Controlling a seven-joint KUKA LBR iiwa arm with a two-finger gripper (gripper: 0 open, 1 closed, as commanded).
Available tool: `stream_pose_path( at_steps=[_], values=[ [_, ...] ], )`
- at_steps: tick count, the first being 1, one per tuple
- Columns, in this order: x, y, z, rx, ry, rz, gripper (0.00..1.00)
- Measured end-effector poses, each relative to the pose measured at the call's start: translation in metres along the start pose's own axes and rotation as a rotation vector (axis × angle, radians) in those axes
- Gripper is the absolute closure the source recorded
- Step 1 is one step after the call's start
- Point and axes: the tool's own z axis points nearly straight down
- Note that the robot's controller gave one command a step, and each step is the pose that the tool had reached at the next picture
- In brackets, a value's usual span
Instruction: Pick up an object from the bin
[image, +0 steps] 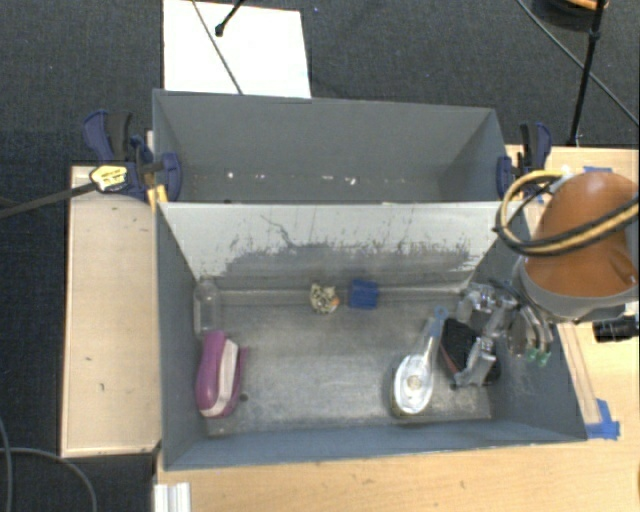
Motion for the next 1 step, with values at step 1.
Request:
stream_pose_path(
  at_steps=[1],
  values=[
    [-0.001, -0.0312, 0.0802, 0.002, -0.002, 0.271, 0.0]
  ],
)
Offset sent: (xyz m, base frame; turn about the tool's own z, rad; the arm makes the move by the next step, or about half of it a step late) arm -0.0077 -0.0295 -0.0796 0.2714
